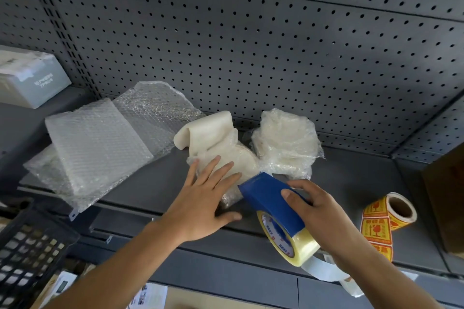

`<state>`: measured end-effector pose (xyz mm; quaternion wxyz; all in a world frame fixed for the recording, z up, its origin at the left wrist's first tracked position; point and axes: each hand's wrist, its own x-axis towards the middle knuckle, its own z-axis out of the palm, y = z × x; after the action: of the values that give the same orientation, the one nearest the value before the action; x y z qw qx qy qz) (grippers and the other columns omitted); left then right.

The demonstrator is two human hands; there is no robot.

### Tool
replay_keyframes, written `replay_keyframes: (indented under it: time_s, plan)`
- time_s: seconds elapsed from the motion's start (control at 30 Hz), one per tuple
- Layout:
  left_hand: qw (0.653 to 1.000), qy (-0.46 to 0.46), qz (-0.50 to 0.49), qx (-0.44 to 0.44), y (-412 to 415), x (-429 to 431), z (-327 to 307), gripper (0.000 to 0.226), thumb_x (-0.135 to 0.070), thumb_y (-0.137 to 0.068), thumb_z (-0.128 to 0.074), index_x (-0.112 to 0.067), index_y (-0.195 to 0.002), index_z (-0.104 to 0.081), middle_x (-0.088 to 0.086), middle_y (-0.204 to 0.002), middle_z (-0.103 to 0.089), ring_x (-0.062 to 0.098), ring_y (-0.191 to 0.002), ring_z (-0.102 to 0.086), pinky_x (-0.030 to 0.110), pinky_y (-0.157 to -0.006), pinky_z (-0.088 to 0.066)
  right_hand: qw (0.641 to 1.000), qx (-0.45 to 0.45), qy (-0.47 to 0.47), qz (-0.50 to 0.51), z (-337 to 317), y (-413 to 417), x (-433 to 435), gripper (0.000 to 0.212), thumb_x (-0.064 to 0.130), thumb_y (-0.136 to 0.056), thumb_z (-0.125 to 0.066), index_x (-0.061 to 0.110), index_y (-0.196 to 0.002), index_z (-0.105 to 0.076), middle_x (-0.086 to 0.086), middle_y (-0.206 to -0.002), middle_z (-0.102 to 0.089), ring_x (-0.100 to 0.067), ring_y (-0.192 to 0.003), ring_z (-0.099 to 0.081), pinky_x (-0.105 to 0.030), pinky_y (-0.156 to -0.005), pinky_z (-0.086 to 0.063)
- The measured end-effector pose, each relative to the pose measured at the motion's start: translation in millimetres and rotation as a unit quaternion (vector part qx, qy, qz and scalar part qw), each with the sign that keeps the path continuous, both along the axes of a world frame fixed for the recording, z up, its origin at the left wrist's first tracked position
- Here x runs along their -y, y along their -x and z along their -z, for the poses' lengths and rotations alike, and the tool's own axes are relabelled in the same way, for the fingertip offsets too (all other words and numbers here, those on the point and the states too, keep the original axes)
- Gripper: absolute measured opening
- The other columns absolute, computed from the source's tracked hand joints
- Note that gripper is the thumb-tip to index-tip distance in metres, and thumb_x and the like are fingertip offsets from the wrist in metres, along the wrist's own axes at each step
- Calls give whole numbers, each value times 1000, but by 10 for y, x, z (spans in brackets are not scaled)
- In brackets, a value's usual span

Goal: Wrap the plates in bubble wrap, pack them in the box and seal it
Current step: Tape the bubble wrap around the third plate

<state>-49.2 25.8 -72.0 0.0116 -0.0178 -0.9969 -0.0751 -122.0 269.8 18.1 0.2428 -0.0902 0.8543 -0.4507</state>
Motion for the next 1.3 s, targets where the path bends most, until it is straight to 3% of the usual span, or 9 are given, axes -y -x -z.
replay_keyframes:
  time_s: [0.07,0.2,0.27,0.47,0.7,0.83,1.07,1.2,1.3]
  plan:
    - [999,42,11,14,21,70,33,88,-84,-87,-26,-39,-161,-10,-12,-171,1,17,-157,18,62,-124,5,1000,7,-6,-1,-3,44,-4,19,46,-98,-57,39,-115,-61,10,-91,-73,-4,-64,-71,-21,-54,-50]
    - [988,123,16,-97,88,95,-20,65,-62,-88,-60,-32,-145,-53,-1,-157,-46,24,-150,-29,57,-111,-30,1000,20,-7,-8,-26,105,-15,17,47,-98,-56,39,-113,-60,12,-95,-72,-4,-67,-71,-18,-54,-50]
    - [980,141,13,-141,120,34,-44,65,-53,-79,-73,-28,-138,-61,2,-151,-53,24,-143,-35,52,-103,-31,1000,28,-5,-6,-46,122,-13,15,47,-98,-56,40,-110,-60,12,-96,-71,-8,-72,-72,-22,-58,-54]
    - [979,192,3,-71,213,51,23,67,-62,-92,-42,-28,-149,-48,6,-154,-51,36,-147,-41,73,-117,-16,999,34,14,4,-86,171,-28,11,41,-99,-58,36,-103,-67,7,-91,-74,-14,-74,-73,-33,-71,-59]
    - [975,60,12,-213,235,107,49,47,-46,-88,-48,-22,-118,-75,-3,-109,-78,23,-100,-76,46,-87,-61,997,41,55,18,-179,227,-51,14,37,-97,-61,32,-102,-73,5,-92,-76,-19,-84,-73,-40,-83,-57]
    - [956,-18,-61,-286,285,74,-118,37,-44,-86,-50,-21,-96,-77,-4,-69,-73,24,-56,-70,24,-42,-43,995,8,104,12,-373,240,-32,15,36,-97,-60,31,-103,-74,3,-95,-76,-21,-88,-72,-40,-82,-55]
    - [916,-186,-149,-323,395,-100,-195,37,-43,-91,-49,-12,-91,-69,1,-65,-70,31,-52,-65,23,-50,-38,990,-62,128,-11,-571,130,46,16,38,-98,-56,33,-105,-69,10,-83,-74,-2,-66,-68,-17,-57,-51]
    - [906,-238,-175,-305,429,-150,-218,46,-49,-92,-41,-11,-93,-66,0,-70,-69,29,-60,-66,26,-54,-38,990,-82,115,-24,-611,72,80,26,52,-89,-55,40,-109,-65,7,-83,-76,-11,-73,-72,-32,-66,-55]
    - [891,-276,-202,-300,462,-188,-249,45,-50,-92,-41,-11,-93,-64,-2,-67,-65,28,-60,-63,29,-53,-37,989,-104,107,-24,-638,13,115,21,51,-91,-56,44,-109,-62,5,-78,-74,-18,-71,-68,-24,-57,-50]
